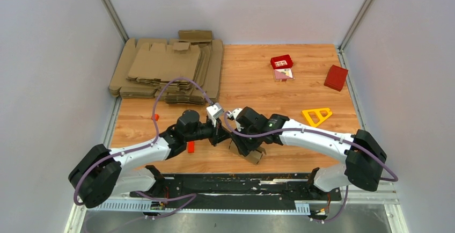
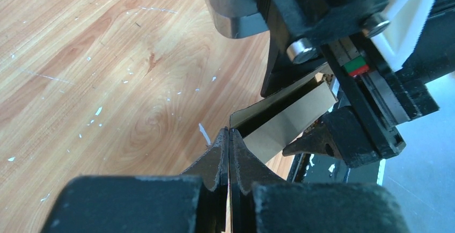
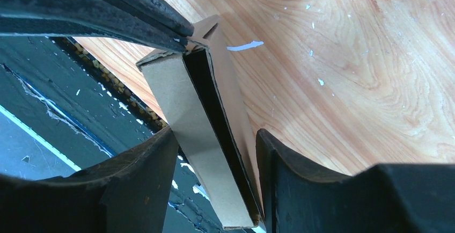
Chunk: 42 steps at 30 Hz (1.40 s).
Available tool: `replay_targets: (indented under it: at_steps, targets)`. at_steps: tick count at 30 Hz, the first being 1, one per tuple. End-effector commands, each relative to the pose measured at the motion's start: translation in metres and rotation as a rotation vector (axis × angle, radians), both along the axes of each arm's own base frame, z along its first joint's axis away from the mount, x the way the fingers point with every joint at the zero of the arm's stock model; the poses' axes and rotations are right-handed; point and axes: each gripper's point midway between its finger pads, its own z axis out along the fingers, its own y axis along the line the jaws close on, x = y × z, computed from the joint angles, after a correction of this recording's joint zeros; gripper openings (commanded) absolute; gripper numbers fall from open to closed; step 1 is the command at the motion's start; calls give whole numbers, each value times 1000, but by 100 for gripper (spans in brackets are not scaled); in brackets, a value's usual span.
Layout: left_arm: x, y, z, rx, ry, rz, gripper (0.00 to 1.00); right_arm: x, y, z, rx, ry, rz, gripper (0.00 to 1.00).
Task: Fold the paper box
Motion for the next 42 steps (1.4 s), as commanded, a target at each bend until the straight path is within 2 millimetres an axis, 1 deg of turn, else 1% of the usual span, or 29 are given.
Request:
replay_targets:
  at_steps: [1,2,4,5,7,10,13,14,16,18,19,20,23,26,27,30,32,34,36,39,42]
  targets:
    - [6,-9,15,-31,-26,-11,0,14,20,30,108,-79,-30,53]
    - [6,-9,14,-27,-22,-9,0,15,21,31,113,-82,-32,52]
    - [7,-9,11,-20,-15,-8,0,15,21,31,116,-83,-35,44]
    - [7,-10,10,-19,-10,-10,0,15,21,30,114,-81,-37,40]
    - [6,-11,11,-27,-7,-18,0,16,22,27,106,-80,-40,36]
    - [4,-12,12,-34,-6,-26,0,18,21,20,89,-77,-53,27]
    - [5,-12,12,-35,-5,-24,0,18,21,17,86,-74,-57,25]
    - [6,-12,11,-30,-3,-16,5,18,20,16,82,-74,-56,25]
    - [10,-8,6,-10,3,16,29,17,19,15,83,-75,-53,24]
    - [13,-6,3,1,5,44,45,17,18,15,87,-78,-52,24]
    - [14,-5,1,6,7,51,50,17,19,16,92,-80,-51,24]
    - [15,-5,0,10,9,56,53,16,18,15,91,-78,-50,24]
    - [17,-4,-7,37,23,68,59,15,18,15,97,-77,-46,24]
    - [20,-7,-10,43,34,69,59,13,21,15,111,-70,-35,24]
    - [21,-8,-12,43,39,69,57,13,21,15,111,-72,-33,24]
    - [22,-11,-20,65,68,62,45,14,19,15,110,-78,-35,25]
    - [22,-12,-26,80,85,57,40,12,18,14,117,-80,-33,30]
    - [22,-12,-31,100,95,57,34,12,18,15,125,-81,-40,31]
    - [23,-11,-36,122,98,60,33,12,17,18,138,-83,-48,33]
    - [23,-10,-37,146,84,65,31,12,16,26,166,-98,-71,42]
    - [23,-7,-38,164,75,72,29,13,14,33,185,-110,-90,43]
